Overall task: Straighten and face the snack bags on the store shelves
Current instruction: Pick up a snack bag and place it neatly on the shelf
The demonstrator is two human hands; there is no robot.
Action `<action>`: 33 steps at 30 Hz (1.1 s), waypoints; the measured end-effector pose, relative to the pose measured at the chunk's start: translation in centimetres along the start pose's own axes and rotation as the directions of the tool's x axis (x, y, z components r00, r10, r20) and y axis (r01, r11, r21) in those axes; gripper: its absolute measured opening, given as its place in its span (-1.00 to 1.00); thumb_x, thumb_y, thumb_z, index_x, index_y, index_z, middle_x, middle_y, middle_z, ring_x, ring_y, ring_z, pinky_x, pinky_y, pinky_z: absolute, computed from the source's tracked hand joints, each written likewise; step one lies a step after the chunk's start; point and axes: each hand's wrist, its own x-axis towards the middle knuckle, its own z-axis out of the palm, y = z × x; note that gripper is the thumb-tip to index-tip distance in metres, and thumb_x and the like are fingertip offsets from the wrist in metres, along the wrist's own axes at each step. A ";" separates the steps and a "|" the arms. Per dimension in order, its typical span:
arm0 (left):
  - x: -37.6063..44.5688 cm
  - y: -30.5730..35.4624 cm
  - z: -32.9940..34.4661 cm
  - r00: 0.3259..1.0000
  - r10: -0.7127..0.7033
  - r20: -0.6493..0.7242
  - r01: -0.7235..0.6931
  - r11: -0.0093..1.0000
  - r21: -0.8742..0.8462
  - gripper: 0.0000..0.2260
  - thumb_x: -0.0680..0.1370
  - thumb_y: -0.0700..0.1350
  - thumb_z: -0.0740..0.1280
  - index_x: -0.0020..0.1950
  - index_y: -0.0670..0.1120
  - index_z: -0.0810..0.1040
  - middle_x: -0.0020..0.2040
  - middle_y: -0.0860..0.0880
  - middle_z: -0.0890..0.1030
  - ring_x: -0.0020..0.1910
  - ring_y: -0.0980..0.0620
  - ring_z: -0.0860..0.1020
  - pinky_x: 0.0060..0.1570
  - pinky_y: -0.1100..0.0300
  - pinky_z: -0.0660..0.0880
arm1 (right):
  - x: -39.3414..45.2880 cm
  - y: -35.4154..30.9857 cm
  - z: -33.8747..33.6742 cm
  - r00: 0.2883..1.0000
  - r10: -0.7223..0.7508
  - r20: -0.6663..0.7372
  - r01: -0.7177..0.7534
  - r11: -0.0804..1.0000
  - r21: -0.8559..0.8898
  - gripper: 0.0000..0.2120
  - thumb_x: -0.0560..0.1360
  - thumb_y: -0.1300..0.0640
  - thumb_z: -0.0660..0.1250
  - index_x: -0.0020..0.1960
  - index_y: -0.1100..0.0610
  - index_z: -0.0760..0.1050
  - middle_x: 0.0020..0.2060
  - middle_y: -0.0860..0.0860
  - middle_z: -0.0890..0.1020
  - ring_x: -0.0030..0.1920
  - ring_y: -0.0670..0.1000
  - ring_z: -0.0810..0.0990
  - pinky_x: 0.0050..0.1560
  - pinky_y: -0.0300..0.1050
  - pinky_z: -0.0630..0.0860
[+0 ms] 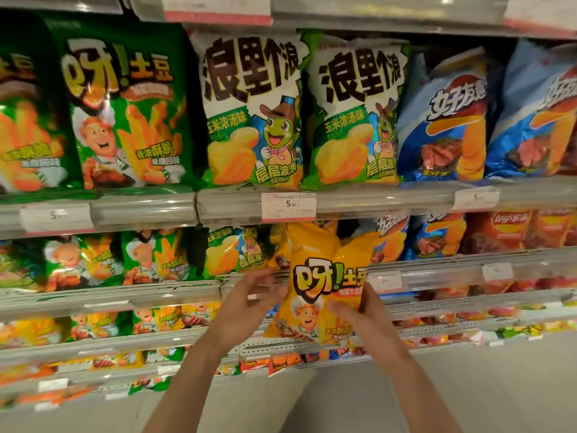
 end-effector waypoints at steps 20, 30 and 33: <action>-0.9 -1.4 -3.1 0.983 -0.039 -0.182 0.034 0.999 -0.031 -0.48 0.32 0.14 0.57 0.23 0.07 0.56 0.01 0.24 0.71 0.00 0.41 0.59 -0.19 0.52 0.48 | 2.0 -2.0 4.3 0.945 0.011 0.327 0.045 0.985 -0.164 -0.45 0.45 0.16 0.58 0.36 -0.09 0.47 0.17 -0.20 0.68 0.16 -0.23 0.63 0.11 -0.30 0.59; -1.7 -1.8 -5.9 0.941 -0.047 -0.336 0.034 0.998 -0.045 -0.52 0.32 0.18 0.55 0.19 0.09 0.57 -0.04 0.24 0.71 -0.06 0.45 0.59 -0.12 0.34 0.43 | 8.4 -4.4 3.1 0.985 -0.164 -0.055 0.146 0.959 -0.243 -0.12 0.40 -0.18 0.56 0.56 0.06 0.25 0.35 -0.05 0.55 0.34 -0.08 0.51 0.40 -0.10 0.43; -1.9 -1.7 -6.3 0.928 -0.045 -0.369 0.030 0.999 -0.044 -0.47 0.31 0.22 0.53 0.22 0.08 0.58 0.00 0.21 0.71 -0.03 0.40 0.60 -0.10 0.31 0.45 | 9.3 -4.1 3.8 0.985 -0.161 -0.061 0.142 0.961 -0.237 -0.18 0.39 -0.18 0.58 0.52 0.01 0.30 0.23 -0.13 0.61 0.21 -0.14 0.56 0.26 -0.22 0.45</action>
